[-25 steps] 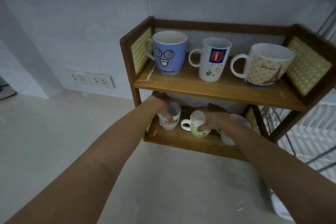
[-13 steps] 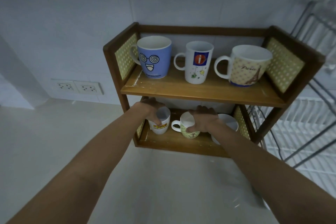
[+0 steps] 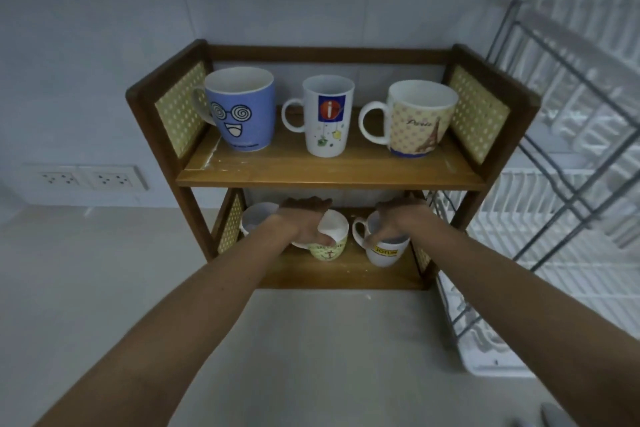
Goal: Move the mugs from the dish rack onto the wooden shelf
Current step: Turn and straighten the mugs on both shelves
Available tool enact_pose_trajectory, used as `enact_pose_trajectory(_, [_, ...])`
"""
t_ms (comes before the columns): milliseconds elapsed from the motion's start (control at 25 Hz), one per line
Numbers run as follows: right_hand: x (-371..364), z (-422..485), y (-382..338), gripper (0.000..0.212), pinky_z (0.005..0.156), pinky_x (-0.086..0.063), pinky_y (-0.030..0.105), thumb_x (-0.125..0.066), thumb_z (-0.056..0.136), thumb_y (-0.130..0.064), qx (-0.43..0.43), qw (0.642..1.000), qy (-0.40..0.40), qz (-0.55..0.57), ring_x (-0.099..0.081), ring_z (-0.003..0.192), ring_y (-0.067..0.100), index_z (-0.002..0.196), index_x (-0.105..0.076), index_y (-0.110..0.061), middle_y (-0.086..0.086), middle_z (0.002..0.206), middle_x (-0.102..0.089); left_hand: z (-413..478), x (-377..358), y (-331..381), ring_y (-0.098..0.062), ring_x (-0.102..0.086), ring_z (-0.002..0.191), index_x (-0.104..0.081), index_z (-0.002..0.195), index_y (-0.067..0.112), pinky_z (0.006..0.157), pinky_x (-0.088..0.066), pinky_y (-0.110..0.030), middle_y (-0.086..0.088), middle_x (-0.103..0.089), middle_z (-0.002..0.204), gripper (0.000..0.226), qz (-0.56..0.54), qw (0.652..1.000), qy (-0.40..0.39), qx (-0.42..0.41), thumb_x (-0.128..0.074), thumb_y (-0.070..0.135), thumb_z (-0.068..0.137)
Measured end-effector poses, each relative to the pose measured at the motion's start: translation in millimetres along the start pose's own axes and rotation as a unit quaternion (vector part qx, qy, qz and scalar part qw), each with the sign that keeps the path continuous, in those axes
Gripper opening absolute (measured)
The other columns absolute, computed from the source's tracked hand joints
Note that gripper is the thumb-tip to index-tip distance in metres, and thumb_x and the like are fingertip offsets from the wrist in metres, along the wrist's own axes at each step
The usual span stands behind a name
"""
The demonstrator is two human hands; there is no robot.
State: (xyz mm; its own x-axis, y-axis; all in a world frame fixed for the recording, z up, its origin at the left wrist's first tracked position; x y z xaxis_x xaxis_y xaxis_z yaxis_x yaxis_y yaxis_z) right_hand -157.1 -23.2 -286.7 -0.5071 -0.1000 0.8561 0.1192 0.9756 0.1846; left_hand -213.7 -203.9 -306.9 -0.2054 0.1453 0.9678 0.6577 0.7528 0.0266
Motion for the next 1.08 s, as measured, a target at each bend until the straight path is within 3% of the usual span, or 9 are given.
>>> enact_pose_trajectory(200, [-12,3,6,0.096,0.102,-0.042,0.046,-0.068,0.068,-0.059,0.027,0.998,0.013,0.048,-0.037,0.132,0.033,0.146,-0.024,-0.023,0.010,0.148,-0.036,14,-10,12,-0.026,-0.051,0.119,-0.043,0.135,0.020,0.092,-0.047,-0.040,-0.005,-0.052,0.135,0.081,-0.012,0.999,0.024,0.025,-0.066,0.063,0.071])
enact_pose_trajectory(560, [-18,6,13,0.084,0.099,-0.043,0.041,-0.068,0.078,-0.041,0.072,0.996,0.024,0.056,-0.037,0.130,0.033,0.147,-0.021,-0.026,0.013,0.147,-0.032,15,-18,8,-0.027,-0.047,0.123,-0.037,0.139,0.021,0.090,-0.040,-0.033,-0.006,-0.048,0.140,0.080,-0.063,0.997,0.026,0.023,-0.069,0.055,0.074])
enact_pose_trajectory(800, [-26,0,10,0.089,0.114,-0.025,0.044,-0.065,0.084,-0.034,0.090,0.992,0.047,0.077,-0.014,0.144,0.032,0.150,-0.006,-0.028,0.010,0.159,-0.004,4,-18,21,-0.029,-0.045,0.126,-0.028,0.144,0.018,0.100,-0.042,-0.040,-0.009,-0.042,0.145,0.078,-0.061,0.998,0.007,0.031,-0.063,0.049,0.082])
enact_pose_trajectory(880, [-29,-7,10,0.089,0.116,-0.021,0.046,-0.062,0.085,-0.035,0.083,0.990,0.049,0.100,-0.004,0.146,0.031,0.150,-0.001,-0.029,0.008,0.160,0.007,-10,-23,30,-0.029,-0.035,0.135,-0.020,0.148,0.017,0.108,-0.035,-0.045,-0.009,-0.031,0.153,0.081,-0.052,0.998,0.031,0.032,-0.058,0.051,0.085])
enact_pose_trajectory(960, [-36,-21,5,0.085,0.116,-0.018,0.048,-0.057,0.087,-0.035,0.068,0.984,0.116,0.118,0.000,0.146,0.032,0.151,-0.001,-0.027,0.005,0.160,0.008,-29,-31,41,-0.028,-0.021,0.142,-0.016,0.150,0.017,0.114,-0.023,-0.045,-0.007,-0.018,0.158,0.080,-0.052,0.997,0.054,0.030,-0.054,0.050,0.088])
enact_pose_trajectory(1080, [-63,-62,-13,0.071,0.117,-0.016,0.039,-0.050,0.091,-0.020,0.076,0.932,0.283,0.211,-0.005,0.146,0.029,0.150,-0.011,-0.013,0.009,0.160,-0.008,-66,-52,64,-0.027,-0.025,0.140,-0.025,0.148,0.016,0.111,-0.025,-0.040,-0.007,-0.025,0.156,0.071,-0.089,0.985,0.146,0.026,-0.054,0.042,0.089])
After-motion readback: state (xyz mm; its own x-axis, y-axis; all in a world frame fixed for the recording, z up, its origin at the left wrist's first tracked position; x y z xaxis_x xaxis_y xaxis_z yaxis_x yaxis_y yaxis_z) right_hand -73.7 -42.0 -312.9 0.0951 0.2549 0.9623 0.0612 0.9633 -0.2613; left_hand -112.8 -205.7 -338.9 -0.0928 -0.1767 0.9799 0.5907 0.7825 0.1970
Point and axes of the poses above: each hand's wrist, its own z-axis towards the middle knuckle, its own x-axis out of the back of the hand, y = z × x, the point moved 2 cm from there along z, towards the middle knuckle
